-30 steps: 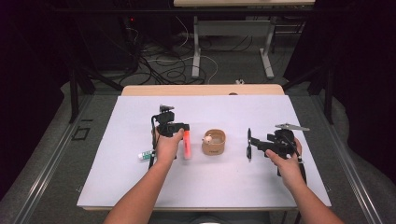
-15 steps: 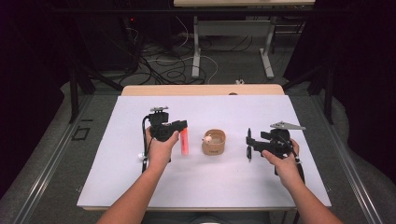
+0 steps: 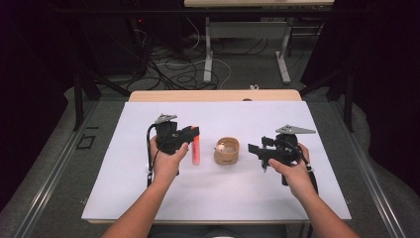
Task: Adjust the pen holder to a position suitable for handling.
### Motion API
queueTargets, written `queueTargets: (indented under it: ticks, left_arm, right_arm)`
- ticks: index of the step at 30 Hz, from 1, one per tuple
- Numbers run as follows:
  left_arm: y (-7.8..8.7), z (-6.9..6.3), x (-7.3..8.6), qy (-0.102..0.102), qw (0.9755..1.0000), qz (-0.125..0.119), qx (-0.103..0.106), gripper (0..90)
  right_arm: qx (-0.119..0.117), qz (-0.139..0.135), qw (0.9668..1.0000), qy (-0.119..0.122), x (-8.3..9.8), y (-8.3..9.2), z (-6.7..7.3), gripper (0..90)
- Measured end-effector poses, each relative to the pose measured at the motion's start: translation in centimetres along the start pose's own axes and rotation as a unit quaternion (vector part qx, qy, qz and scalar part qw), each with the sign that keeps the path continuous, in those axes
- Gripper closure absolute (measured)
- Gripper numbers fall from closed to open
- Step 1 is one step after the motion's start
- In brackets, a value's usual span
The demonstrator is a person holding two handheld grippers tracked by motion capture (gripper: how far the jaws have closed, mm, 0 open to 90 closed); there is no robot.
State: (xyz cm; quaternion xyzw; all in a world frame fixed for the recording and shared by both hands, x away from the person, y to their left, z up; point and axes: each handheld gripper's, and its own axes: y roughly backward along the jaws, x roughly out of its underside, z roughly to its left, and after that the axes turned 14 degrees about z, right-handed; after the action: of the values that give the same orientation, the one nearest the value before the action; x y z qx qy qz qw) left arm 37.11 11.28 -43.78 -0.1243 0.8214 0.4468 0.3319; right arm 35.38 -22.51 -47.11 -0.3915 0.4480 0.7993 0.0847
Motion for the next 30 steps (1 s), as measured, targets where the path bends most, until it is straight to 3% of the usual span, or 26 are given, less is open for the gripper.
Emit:
queueTargets:
  ticks: [6,11,16,22,30]
  left_arm:
    - [0.9,-0.3,0.1,-0.004,0.9999,-0.007,0.009,66.9]
    - [1.3,-0.6,0.5,-0.011,0.9998,-0.012,0.007,66.9]
    - [1.4,-0.5,0.7,-0.009,0.9999,-0.011,0.007,66.9]
    - [1.6,-0.7,0.9,-0.014,0.9998,-0.012,0.008,66.9]
    - [1.1,-1.5,1.3,-0.022,0.9996,-0.005,0.016,66.9]
  right_arm:
    - [-0.05,0.006,0.9986,0.015,-1.1,-0.2,2.1,31.2]
    - [-0.074,0.018,0.9969,0.023,-1.7,-1.3,3.6,31.2]
    - [-0.08,0.022,0.9959,0.037,-2.3,-2.0,4.8,33.9]
    - [-0.097,0.025,0.995,0.007,-2.8,-2.9,5.7,42.4]
    - [-0.107,0.042,0.9932,0.017,-3.2,-4.0,7.4,45.4]
